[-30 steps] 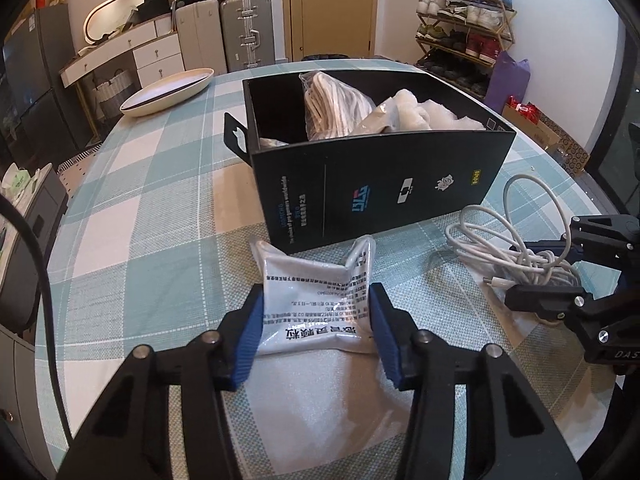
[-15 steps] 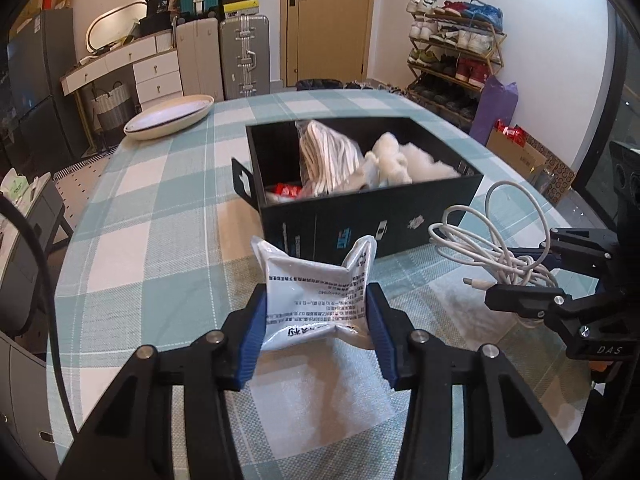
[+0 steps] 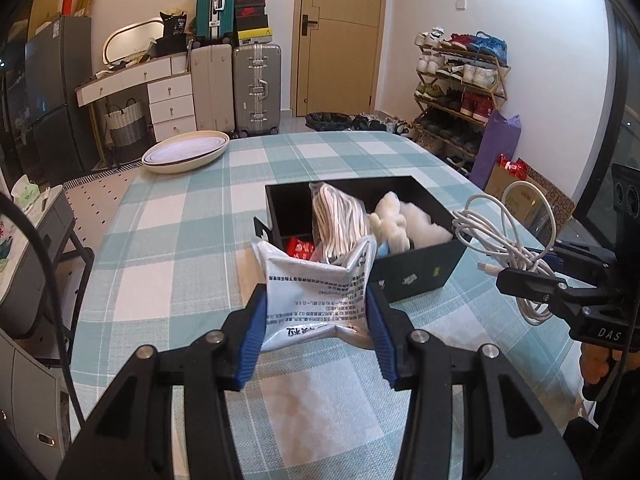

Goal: Organize soft objects
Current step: 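Carry the pouch with the left tool while the right tool carries the cable over the box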

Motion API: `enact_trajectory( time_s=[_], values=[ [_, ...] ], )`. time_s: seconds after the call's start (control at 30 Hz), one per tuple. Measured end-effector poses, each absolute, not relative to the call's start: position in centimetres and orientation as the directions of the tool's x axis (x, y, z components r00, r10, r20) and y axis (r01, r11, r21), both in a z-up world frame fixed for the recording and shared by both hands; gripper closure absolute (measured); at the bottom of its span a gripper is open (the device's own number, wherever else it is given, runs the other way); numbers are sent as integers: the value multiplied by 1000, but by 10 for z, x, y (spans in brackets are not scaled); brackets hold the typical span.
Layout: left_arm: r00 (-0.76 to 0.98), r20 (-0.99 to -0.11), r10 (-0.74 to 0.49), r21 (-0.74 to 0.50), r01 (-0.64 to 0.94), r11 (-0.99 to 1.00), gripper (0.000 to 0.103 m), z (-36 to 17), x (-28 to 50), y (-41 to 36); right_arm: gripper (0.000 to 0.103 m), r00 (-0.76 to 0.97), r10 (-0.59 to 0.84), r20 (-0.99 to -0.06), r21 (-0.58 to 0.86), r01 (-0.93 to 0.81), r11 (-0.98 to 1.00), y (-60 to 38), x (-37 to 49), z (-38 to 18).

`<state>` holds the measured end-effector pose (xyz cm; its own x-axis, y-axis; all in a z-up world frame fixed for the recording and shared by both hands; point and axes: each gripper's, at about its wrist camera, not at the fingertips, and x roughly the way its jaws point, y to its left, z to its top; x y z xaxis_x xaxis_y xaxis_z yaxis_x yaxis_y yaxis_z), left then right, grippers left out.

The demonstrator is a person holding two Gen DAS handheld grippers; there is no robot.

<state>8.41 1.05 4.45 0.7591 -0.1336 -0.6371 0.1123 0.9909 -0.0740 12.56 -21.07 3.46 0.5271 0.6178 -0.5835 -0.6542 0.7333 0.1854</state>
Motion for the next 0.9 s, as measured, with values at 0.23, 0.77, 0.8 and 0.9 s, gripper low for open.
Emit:
enact_trajectory(
  time_s=[0.23,0.77,0.8,0.9],
  values=[
    [776,-618,-122,-59,110,992,56,58,97,8,69,558,606,-567,192,-626,756,-215,133,51],
    [779,-617,-110,-52,99,994,56,65,133,4,69,575,585,-571,202,-593,780,-200,165,69],
    [779,-618,-109,-50,99,994,56,64,135,3,69,573,587,-572,202,-595,778,-198,165,70],
    [775,-623,-108,-50,98,994,56,63,142,2,69,568,587,-578,201,-597,776,-193,174,68]
  ],
)
